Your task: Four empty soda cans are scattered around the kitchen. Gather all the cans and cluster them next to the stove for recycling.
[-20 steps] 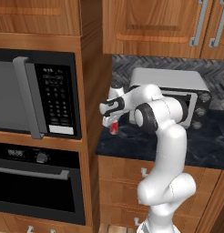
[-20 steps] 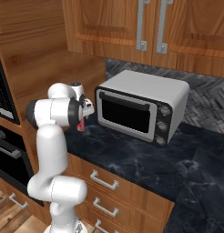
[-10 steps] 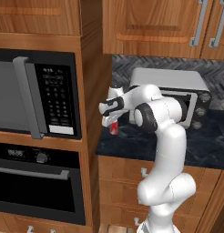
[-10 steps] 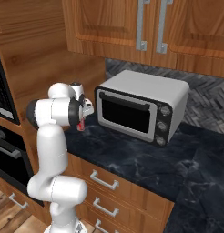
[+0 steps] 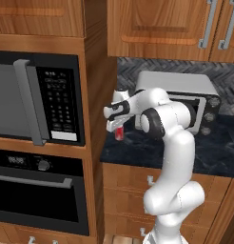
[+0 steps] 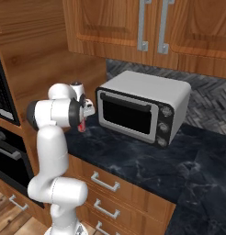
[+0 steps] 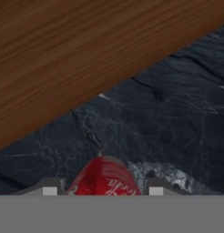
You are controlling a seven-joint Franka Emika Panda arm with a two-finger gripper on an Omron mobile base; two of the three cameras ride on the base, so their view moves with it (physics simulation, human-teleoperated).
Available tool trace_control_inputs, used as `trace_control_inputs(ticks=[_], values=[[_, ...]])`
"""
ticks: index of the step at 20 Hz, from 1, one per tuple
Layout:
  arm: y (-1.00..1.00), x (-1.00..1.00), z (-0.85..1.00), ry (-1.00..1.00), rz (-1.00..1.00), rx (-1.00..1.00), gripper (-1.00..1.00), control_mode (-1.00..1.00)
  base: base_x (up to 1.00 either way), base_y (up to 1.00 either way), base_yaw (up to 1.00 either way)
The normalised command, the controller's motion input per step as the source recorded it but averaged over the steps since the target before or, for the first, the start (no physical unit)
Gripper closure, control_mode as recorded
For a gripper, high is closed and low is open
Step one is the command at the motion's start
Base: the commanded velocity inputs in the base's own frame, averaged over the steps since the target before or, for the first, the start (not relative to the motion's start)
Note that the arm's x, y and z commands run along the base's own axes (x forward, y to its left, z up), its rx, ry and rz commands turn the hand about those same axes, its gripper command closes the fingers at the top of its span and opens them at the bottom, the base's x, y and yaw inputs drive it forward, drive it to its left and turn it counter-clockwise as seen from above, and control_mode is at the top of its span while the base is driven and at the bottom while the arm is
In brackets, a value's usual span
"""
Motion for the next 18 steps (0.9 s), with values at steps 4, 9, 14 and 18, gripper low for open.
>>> trace_control_inputs(ticks=[4,9,14,18], values=[[-0.18,-0.12,0.17,0.0,-0.15,0.0,1.0,-1.0,0.0,0.0,0.0],[-0.2,-0.22,0.16,0.0,-0.14,0.0,1.0,-1.0,0.0,0.0,0.0],[-0.09,-0.32,0.14,-0.02,-0.11,0.0,1.0,-1.0,0.0,0.0,0.0],[-0.11,-0.37,0.15,-0.04,-0.09,0.0,1.0,-1.0,0.0,0.0,0.0]])
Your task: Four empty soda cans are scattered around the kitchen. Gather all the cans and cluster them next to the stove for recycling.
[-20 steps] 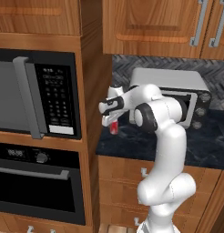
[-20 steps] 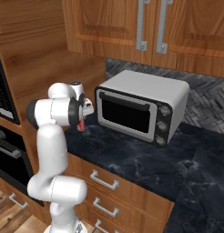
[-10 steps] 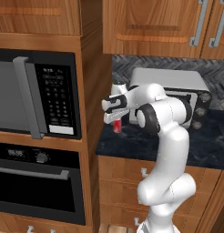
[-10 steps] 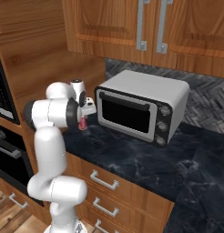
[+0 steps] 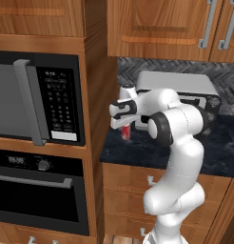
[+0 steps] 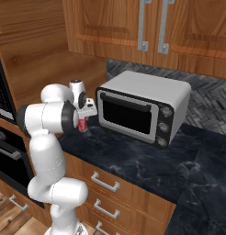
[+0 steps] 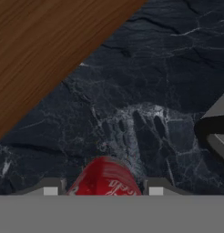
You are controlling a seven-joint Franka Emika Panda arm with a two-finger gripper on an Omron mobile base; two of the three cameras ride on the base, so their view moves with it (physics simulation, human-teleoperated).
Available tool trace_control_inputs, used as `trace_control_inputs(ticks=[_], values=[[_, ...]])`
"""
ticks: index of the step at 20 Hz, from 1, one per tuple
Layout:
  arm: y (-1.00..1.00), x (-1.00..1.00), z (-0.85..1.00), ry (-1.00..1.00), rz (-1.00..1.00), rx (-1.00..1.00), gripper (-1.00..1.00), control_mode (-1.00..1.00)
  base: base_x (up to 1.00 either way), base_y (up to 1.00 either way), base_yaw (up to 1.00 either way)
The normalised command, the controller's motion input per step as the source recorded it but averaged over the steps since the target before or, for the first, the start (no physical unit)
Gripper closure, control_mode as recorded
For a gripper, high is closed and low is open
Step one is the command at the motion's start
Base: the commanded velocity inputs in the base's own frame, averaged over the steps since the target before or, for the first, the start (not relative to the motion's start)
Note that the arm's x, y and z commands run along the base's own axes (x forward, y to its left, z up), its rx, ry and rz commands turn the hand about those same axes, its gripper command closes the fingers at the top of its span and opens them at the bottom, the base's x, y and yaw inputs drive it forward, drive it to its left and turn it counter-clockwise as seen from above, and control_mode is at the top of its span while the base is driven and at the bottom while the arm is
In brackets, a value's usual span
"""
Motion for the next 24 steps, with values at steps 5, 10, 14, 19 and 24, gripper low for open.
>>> trace_control_inputs(ticks=[5,10,14,19,24], values=[[-0.09,-0.35,0.18,-0.02,-0.1,0.0,1.0,-1.0,0.0,0.0,0.0],[-0.09,-0.34,0.16,-0.02,-0.12,0.0,1.0,-1.0,0.0,0.0,0.0],[-0.13,-0.33,0.2,-0.02,-0.11,0.0,1.0,-1.0,0.0,0.0,0.0],[-0.19,-0.37,0.23,-0.01,-0.06,0.0,1.0,-1.0,0.0,0.0,0.0],[-0.24,-0.38,0.22,0.0,-0.05,0.01,1.0,-1.0,0.0,0.0,0.0]])
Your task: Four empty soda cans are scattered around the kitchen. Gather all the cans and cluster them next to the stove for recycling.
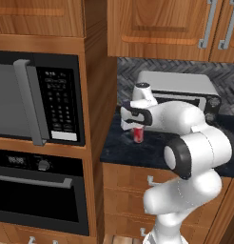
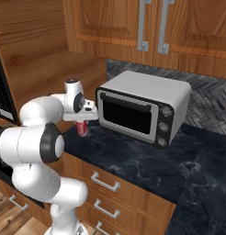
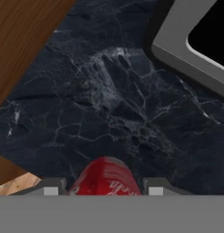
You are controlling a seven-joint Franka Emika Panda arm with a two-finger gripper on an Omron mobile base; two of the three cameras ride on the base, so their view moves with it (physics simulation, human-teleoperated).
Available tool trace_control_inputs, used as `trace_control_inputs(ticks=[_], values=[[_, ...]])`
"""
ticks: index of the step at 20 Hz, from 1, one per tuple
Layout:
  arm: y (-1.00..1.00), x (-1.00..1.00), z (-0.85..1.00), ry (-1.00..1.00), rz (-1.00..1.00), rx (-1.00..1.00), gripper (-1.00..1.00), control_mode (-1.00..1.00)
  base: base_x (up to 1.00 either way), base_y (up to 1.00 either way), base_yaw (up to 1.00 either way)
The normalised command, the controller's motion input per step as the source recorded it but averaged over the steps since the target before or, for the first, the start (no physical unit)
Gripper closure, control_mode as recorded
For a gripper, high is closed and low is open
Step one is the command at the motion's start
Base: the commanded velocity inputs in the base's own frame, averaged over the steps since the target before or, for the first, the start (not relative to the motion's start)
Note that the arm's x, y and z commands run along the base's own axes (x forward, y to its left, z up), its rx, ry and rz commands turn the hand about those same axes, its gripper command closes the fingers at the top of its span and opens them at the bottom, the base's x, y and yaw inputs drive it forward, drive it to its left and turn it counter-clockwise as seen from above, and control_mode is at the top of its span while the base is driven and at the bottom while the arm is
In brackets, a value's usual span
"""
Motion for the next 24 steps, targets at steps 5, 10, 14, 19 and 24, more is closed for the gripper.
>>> trace_control_inputs(ticks=[5,10,14,19,24], values=[[-0.22,-0.41,0.13,0.0,-0.03,0.01,1.0,-1.0,0.0,0.0,0.0],[-0.18,-0.41,0.11,-0.01,-0.07,0.01,1.0,-1.0,0.0,0.0,0.0],[-0.18,-0.4,0.17,0.0,-0.08,0.01,1.0,-1.0,0.0,0.0,0.0],[-0.13,-0.38,0.21,0.0,-0.07,0.0,1.0,-1.0,0.0,0.0,0.0],[-0.05,-0.27,0.26,0.0,-0.05,0.0,1.0,-1.0,0.0,0.0,0.0]])
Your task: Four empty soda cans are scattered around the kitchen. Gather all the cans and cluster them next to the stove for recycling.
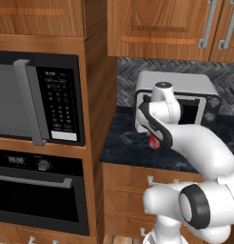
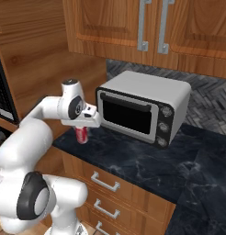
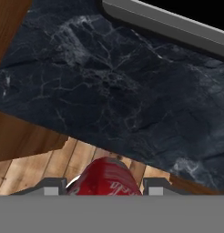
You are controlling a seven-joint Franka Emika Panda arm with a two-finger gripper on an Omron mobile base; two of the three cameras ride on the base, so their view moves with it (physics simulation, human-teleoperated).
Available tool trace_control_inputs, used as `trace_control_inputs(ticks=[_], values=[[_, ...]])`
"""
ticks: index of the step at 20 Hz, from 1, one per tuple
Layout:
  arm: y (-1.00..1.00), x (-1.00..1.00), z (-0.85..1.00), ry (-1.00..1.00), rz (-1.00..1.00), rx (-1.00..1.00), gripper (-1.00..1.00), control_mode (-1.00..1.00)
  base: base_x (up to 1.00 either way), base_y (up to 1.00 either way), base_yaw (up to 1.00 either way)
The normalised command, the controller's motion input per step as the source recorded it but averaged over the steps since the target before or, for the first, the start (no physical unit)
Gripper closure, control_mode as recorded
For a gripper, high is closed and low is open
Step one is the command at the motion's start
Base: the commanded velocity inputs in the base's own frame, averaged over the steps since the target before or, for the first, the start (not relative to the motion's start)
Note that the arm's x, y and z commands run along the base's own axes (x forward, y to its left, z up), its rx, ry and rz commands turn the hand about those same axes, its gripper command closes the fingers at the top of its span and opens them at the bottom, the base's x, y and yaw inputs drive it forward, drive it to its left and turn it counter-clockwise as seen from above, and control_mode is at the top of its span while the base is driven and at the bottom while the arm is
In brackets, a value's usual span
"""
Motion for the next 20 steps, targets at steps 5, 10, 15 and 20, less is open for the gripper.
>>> trace_control_inputs(ticks=[5,10,15,20], values=[[0.0,-0.23,0.26,0.0,-0.04,0.0,1.0,-1.0,0.0,0.0,0.0],[0.0,-0.19,0.16,0.0,-0.03,0.0,1.0,-1.0,0.0,0.0,0.0],[0.0,-0.15,0.08,0.0,-0.01,0.0,1.0,-1.0,0.0,0.0,0.0],[0.0,-0.13,0.0,0.0,0.0,0.0,1.0,-1.0,0.0,0.0,0.0]])
